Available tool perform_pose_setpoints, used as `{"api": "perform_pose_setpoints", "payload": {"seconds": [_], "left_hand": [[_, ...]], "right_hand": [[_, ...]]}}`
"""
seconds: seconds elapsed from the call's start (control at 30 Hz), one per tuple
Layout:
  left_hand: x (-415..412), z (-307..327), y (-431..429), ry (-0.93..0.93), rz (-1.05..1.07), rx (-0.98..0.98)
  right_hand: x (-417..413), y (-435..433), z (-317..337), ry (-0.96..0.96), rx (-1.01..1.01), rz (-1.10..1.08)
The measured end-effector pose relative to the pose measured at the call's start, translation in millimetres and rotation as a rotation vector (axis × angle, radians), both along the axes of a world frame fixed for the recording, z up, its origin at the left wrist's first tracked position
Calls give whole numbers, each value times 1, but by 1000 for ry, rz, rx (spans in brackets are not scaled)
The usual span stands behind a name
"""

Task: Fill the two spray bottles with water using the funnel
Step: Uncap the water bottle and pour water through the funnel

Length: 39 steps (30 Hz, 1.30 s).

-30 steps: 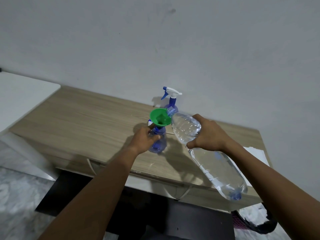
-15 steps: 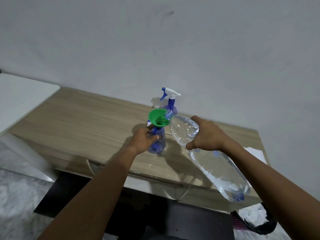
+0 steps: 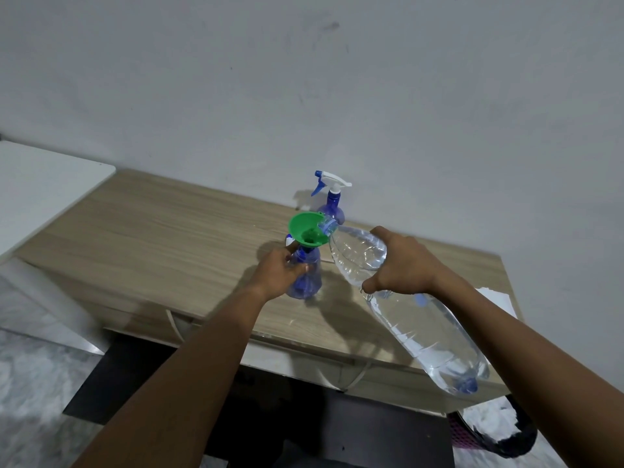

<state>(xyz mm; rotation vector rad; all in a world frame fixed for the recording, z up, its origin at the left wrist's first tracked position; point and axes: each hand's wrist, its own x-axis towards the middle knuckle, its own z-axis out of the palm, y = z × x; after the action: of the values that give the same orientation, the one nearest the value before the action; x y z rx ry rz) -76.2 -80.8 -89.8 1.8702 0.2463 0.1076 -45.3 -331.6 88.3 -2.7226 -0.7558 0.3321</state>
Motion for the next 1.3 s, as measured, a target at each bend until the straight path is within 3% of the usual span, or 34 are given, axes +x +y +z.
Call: {"api": "perform_pose_setpoints", "payload": {"seconds": [1.3], "left_hand": [[2, -3, 3, 30, 0, 23]], "right_hand": [[2, 0, 2, 10, 0, 17]]}}
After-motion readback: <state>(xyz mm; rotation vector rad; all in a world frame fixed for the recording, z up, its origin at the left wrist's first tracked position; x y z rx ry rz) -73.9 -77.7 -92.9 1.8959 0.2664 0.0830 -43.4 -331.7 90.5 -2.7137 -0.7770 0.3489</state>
